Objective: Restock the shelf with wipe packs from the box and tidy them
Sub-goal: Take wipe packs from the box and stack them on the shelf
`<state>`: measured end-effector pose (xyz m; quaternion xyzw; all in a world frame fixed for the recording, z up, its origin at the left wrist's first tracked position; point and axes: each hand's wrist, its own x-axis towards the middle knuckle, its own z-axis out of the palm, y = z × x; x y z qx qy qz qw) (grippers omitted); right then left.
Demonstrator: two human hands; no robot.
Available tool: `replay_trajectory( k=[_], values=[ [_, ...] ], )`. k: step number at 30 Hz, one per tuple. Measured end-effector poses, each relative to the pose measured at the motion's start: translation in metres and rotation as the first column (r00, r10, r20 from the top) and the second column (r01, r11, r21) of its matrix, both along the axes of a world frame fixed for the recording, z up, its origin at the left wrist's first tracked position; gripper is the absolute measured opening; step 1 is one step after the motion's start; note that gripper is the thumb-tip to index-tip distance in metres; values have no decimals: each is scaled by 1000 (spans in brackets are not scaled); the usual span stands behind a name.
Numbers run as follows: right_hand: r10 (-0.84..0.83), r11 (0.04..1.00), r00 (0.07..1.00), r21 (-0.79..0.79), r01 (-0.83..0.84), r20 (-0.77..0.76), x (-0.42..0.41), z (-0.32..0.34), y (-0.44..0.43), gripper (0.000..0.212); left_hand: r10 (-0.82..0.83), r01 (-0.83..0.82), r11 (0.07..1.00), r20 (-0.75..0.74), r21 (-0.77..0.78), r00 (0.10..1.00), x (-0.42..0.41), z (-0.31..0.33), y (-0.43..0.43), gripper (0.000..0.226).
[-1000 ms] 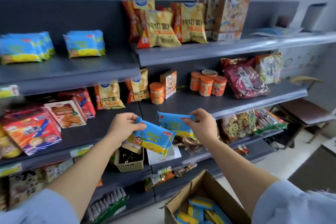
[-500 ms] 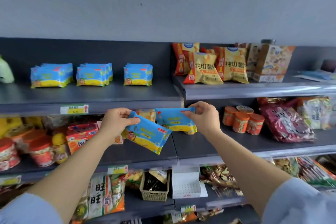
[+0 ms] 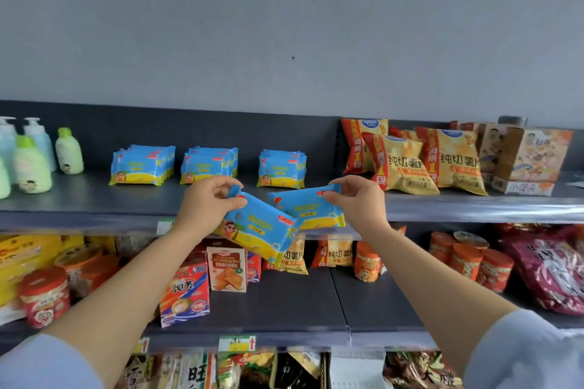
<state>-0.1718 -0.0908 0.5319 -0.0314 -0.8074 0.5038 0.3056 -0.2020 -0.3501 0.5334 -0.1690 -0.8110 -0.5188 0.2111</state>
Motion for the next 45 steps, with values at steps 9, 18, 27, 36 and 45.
replay_trajectory(
  k=[9, 18, 27, 36, 45],
  values=[
    [-15, 998, 999, 61, 19, -52, -43, 12, -37, 27, 22, -24, 996, -23, -91, 999, -35, 19, -31, 21],
    [-93, 992, 994, 86, 97, -49, -83, 18, -35, 24, -9, 9, 1000, 3, -24, 1000, -71, 23, -31, 19],
    [-112, 993, 993, 35, 111, 43, -147, 11, -9, 28, -42, 32, 994, 92, 104, 995, -120, 26, -9, 20],
    [-85, 994, 987, 78, 76, 133, -208, -4, 9, 30, -33, 19, 994, 133, 107, 991, -164, 18, 19, 21],
    [-123, 988, 979, 116, 104, 162, -241, -6, 13, 33, -42, 28, 996, 184, 79, 982, -194, 11, 30, 21]
  ],
)
